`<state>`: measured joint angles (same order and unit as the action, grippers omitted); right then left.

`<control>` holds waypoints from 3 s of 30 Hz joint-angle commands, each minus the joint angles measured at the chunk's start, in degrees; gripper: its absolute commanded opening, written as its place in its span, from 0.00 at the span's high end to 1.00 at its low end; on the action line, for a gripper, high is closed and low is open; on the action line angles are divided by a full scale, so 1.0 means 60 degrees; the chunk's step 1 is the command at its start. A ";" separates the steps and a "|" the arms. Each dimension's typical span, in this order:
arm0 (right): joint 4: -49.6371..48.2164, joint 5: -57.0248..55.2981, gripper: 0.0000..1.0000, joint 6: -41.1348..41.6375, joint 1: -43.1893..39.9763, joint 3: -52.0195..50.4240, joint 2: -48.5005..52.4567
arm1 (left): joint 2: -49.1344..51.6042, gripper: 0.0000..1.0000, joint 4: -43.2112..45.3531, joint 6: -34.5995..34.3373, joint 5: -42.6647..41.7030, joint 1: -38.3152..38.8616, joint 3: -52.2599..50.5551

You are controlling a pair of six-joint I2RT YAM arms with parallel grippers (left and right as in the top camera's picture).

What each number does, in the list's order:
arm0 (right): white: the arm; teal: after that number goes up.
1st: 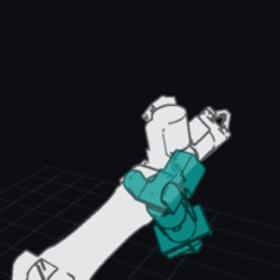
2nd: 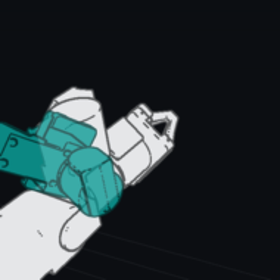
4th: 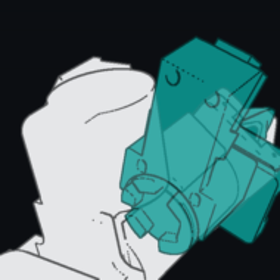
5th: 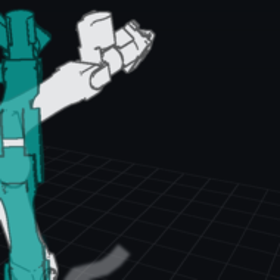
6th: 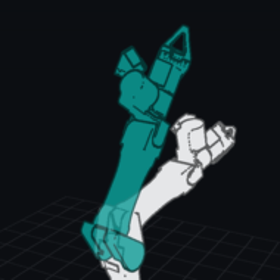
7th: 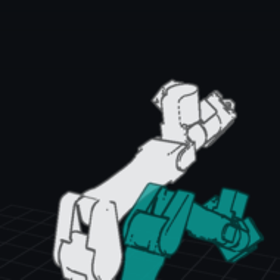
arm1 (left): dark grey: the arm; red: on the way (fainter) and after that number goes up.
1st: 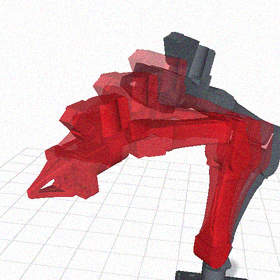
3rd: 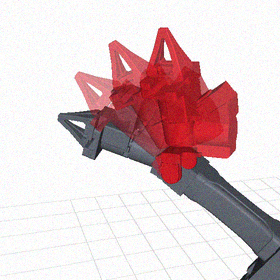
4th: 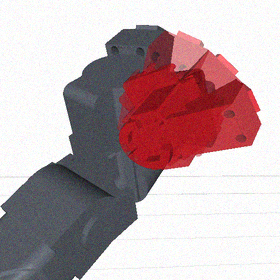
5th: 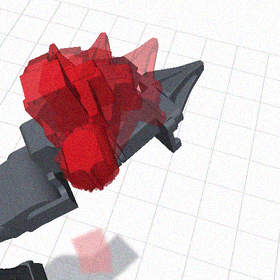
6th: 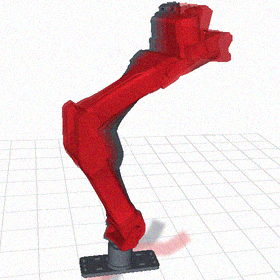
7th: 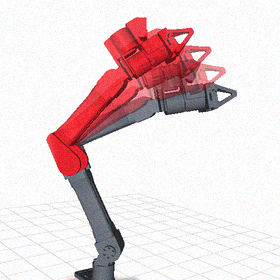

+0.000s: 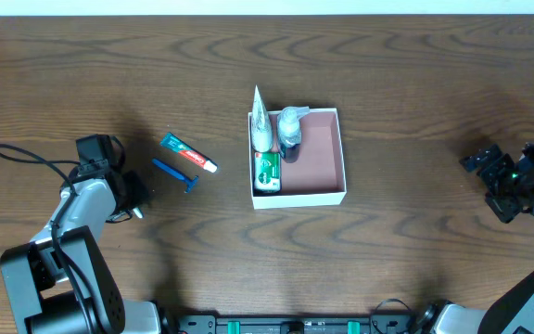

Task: Pack container
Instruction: 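Lift the toothbrush with the left gripper and carry it over the box, then lower the toothbrush into the box's right side and open the left gripper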

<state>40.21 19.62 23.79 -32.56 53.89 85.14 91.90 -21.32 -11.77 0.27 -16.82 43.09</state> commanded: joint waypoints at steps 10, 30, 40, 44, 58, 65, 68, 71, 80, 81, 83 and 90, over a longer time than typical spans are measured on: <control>0.0004 0.0051 0.01 -0.0117 -0.0098 0.0095 0.0026 | -0.0386 0.94 -0.0900 0.0025 -0.2007 -0.0015 0.0969; 0.0004 0.0051 0.01 -0.0117 -0.0098 0.0095 0.0026 | -0.4969 0.94 -0.1672 -0.0725 -0.0350 0.6772 0.3249; 0.0004 0.0051 0.01 -0.0117 -0.0098 0.0095 0.0026 | -0.2878 0.94 -0.0102 -0.1497 0.2783 1.0695 0.3249; 0.0004 0.0051 0.01 -0.0120 -0.0098 0.0095 0.0026 | -0.1778 0.94 0.0375 -0.2036 0.3639 1.1530 0.3249; 0.0004 0.0051 0.01 -0.0117 -0.0098 0.0095 0.0026 | 0.0076 0.94 0.0652 -0.3064 0.5329 1.2433 0.3249; -0.0018 0.0051 0.01 -0.0117 -0.0098 0.0095 0.0026 | 0.0714 0.94 0.0725 -0.3202 0.5326 1.2433 0.3249; -0.0018 0.0051 0.01 -0.0120 -0.0098 0.0095 0.0026 | 0.0922 0.94 0.0739 -0.3206 0.5326 1.2433 0.3249; -0.0018 0.0051 0.01 -0.0120 -0.0098 0.0095 0.0026 | 0.1064 0.94 0.0758 -0.3202 0.5322 1.2433 0.3249; -0.0022 0.0051 0.01 -0.0120 -0.0098 0.0095 0.0026 | 0.1096 0.83 0.0838 -0.3198 0.5326 1.2433 0.3249; -0.0022 0.0051 0.01 -0.0117 -0.0098 0.0095 0.0026 | 0.1096 0.79 0.0863 -0.3198 0.5326 1.2433 0.3249; -0.0018 0.0051 0.01 -0.0117 -0.0098 0.0095 0.0026 | 0.1096 0.74 0.0874 -0.3198 0.5326 1.2433 0.3249; -0.0018 0.0051 0.01 -0.0120 -0.0098 0.0095 0.0026 | 0.1096 0.70 0.1016 -0.3089 0.5329 1.2433 0.3249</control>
<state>40.05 19.62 23.79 -32.56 53.89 85.14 98.15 -15.86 -30.39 30.48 57.76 62.19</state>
